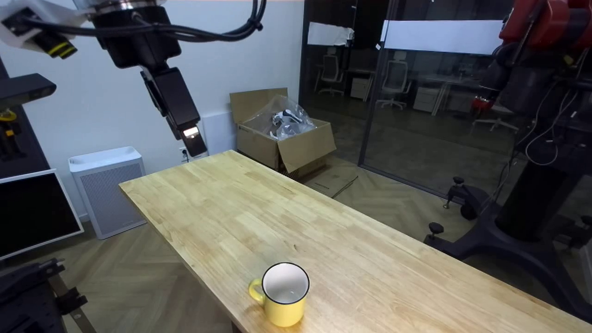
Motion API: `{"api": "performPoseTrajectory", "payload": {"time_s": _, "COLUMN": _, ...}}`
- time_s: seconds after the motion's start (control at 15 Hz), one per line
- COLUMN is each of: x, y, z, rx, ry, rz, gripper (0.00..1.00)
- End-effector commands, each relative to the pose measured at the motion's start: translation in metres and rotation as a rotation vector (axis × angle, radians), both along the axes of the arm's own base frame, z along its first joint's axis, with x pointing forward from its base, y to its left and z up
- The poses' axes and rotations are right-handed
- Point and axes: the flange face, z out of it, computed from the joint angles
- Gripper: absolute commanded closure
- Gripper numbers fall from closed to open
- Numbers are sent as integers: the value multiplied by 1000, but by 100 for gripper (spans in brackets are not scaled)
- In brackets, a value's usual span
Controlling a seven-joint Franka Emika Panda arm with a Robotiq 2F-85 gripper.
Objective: Move the cup forward
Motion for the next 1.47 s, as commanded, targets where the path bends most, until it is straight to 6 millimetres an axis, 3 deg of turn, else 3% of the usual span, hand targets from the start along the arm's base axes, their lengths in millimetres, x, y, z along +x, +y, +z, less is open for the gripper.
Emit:
{"api": "performPoseTrajectory", "payload": {"time_s": 0.0, "x": 0, "y": -39, "z": 15, "rx": 64, "ry": -71, "rz": 42, "gripper": 0}}
{"api": "performPoseTrajectory", "payload": {"time_s": 0.2, "x": -7, "y": -75, "z": 11, "rx": 118, "ry": -50, "rz": 13, "gripper": 0}}
{"api": "performPoseTrajectory", "payload": {"time_s": 0.27, "x": -3, "y": -62, "z": 9, "rx": 82, "ry": -49, "rz": 25, "gripper": 0}}
{"api": "performPoseTrajectory", "payload": {"time_s": 0.4, "x": -6, "y": -76, "z": 8, "rx": 107, "ry": -48, "rz": 12, "gripper": 0}}
{"api": "performPoseTrajectory", "payload": {"time_s": 0.8, "x": 3, "y": -85, "z": 6, "rx": 107, "ry": -23, "rz": -4, "gripper": 0}}
{"api": "performPoseTrajectory", "payload": {"time_s": 1.07, "x": 20, "y": -127, "z": -4, "rx": 154, "ry": 11, "rz": -44, "gripper": 0}}
{"api": "performPoseTrajectory", "payload": {"time_s": 1.4, "x": 45, "y": -176, "z": -30, "rx": 188, "ry": 79, "rz": -107, "gripper": 0}}
